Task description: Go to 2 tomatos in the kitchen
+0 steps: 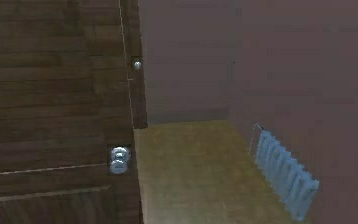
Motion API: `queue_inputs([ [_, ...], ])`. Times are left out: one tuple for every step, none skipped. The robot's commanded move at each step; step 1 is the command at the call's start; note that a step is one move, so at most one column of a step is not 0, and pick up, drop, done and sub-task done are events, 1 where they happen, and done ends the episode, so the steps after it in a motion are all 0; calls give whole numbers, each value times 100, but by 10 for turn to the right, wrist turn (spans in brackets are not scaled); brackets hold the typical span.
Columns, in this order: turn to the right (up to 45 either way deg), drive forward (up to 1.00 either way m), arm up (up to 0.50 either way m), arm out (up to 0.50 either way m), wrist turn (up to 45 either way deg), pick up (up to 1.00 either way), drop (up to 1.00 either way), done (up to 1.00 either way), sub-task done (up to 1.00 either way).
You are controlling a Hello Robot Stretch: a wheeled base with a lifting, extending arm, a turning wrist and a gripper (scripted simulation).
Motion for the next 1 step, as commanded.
queue_inputs([
  [30,0,0,0,0,0,0,0,0],
])
